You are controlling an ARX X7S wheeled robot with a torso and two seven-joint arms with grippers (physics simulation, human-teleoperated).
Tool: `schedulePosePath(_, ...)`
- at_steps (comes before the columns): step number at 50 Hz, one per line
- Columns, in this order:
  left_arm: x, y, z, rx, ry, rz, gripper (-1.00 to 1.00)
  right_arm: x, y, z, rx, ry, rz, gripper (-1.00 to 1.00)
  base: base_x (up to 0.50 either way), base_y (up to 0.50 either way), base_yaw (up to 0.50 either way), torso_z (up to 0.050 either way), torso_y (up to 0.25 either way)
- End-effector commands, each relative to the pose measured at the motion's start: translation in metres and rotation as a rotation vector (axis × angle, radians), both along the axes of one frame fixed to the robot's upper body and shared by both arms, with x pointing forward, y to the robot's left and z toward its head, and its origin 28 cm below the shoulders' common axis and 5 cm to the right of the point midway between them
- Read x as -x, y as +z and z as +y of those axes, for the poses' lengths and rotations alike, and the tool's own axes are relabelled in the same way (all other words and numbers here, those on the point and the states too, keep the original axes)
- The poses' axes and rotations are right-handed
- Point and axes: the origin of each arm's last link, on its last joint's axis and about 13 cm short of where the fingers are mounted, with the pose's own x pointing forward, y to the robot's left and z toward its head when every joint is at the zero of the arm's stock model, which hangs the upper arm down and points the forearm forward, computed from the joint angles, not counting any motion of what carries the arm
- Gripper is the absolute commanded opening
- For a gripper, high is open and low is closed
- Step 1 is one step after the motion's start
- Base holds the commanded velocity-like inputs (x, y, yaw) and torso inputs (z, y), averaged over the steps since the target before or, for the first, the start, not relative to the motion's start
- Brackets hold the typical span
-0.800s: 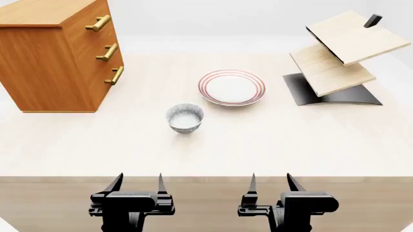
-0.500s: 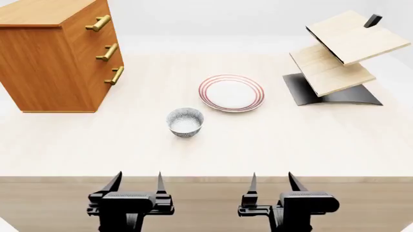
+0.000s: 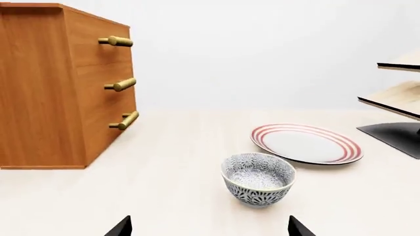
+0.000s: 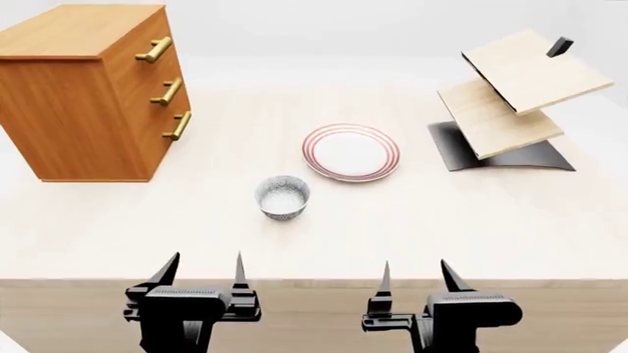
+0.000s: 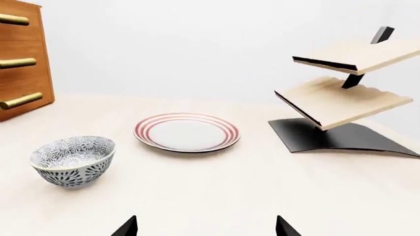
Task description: Open the top drawer of the cabinet and put the bowl in it.
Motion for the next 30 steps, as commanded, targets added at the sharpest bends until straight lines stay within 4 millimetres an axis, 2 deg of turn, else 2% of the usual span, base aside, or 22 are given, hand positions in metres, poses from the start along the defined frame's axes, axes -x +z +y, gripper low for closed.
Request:
schedulePosePath(1,-0.003,0.017,-0.001,-0.013,-0.009,-0.026,1.00,0.003,0.005,0.000,0.013,-0.001,-0.013,1.00,0.00,0.00,0.00,0.050,0.000)
schedulePosePath(10,-0.009,0.039,0.002,-0.034,-0.002,-0.057,1.00,0.005,0.022,-0.003,0.046,-0.001,-0.045,1.00,0.00,0.00,0.00,0.050,0.000)
schedulePosePath(18,-0.012,0.070,0.005,-0.048,-0.014,-0.103,1.00,0.003,0.053,-0.012,0.109,-0.031,-0.102,1.00,0.00,0.00,0.00,0.050,0.000)
schedulePosePath(30,-0.021,0.110,0.010,-0.092,-0.047,-0.139,1.00,-0.001,0.102,-0.018,0.185,0.000,-0.096,1.00,0.00,0.00,0.00,0.050,0.000)
